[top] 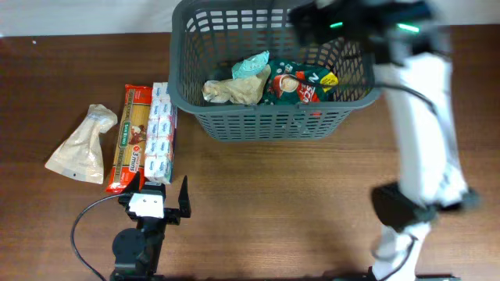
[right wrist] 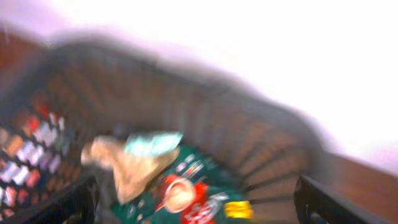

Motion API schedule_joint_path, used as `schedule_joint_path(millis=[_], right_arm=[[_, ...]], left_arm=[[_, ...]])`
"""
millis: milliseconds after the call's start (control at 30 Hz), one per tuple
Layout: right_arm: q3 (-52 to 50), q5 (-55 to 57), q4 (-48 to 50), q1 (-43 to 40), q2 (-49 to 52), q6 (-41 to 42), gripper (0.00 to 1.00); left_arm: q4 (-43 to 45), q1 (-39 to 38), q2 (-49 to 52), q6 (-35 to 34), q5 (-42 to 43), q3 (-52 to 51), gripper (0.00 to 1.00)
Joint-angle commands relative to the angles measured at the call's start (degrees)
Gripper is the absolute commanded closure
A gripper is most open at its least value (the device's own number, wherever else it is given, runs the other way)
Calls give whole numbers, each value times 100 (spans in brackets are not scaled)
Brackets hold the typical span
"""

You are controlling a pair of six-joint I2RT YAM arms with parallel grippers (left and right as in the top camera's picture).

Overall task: Pack container
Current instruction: 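Drop the mint-green packet into the basket, withdraw right arm, then grasp the row of Kleenex tissue packs with the left gripper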

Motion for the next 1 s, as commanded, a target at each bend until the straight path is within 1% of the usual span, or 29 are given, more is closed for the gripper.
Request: schedule_joint_path(millis=[0, 67, 100, 167, 233, 267, 333, 400, 500, 567, 633, 767, 867, 967], right_arm=[[98, 44, -111, -525, -527, 323, 3], [98, -101, -177, -907, -654, 435, 3], [98, -214, -229, -1113, -678, 551, 3], [92, -590, -374, -1545, -678, 732, 3], [0, -916, -518, -1969, -632, 778, 3], [-50, -975, -575, -2142, -603, 890, 2], [-299, -1104, -688, -2594, -511, 1008, 2], [-588, -1097, -730, -2892, -439, 1108, 2], [-1121, -1097, -710, -3222, -378, 1246, 1], [-1493, -1093, -675, -3364, -339, 1244, 1], [-1853, -1075, -601, -3451, -297, 1244, 1], [-2487, -1025, -391, -3506, -247, 1239, 1], [-2859, -1032, -310, -3501, -236, 1241, 1], [-3202, -1034, -260, -3495, -232, 1241, 1]], left_arm=[[7, 26, -28, -57, 46, -37, 1], [92, 26, -28, -61, 94, -35, 1], [201, 26, -28, -98, 245, 7, 1], [262, 26, -28, -417, 474, 166, 1], [24, 26, -28, -802, 448, 490, 1], [-195, 26, -24, -898, 334, 686, 1], [-988, 26, 122, -1145, -372, 1353, 1], [-1547, 26, 393, -1191, -815, 1956, 1], [-2389, 26, 1172, -1187, -1429, 3042, 1], [-2942, 26, 1915, -1187, -1779, 3797, 1], [-3423, 35, 2712, -1182, -1832, 4520, 1], [-4310, 188, 4400, -1180, -1504, 5987, 1], [-4531, 210, 5327, -1036, -1508, 6826, 1], [-4494, 210, 5974, -1023, -1475, 7222, 1]])
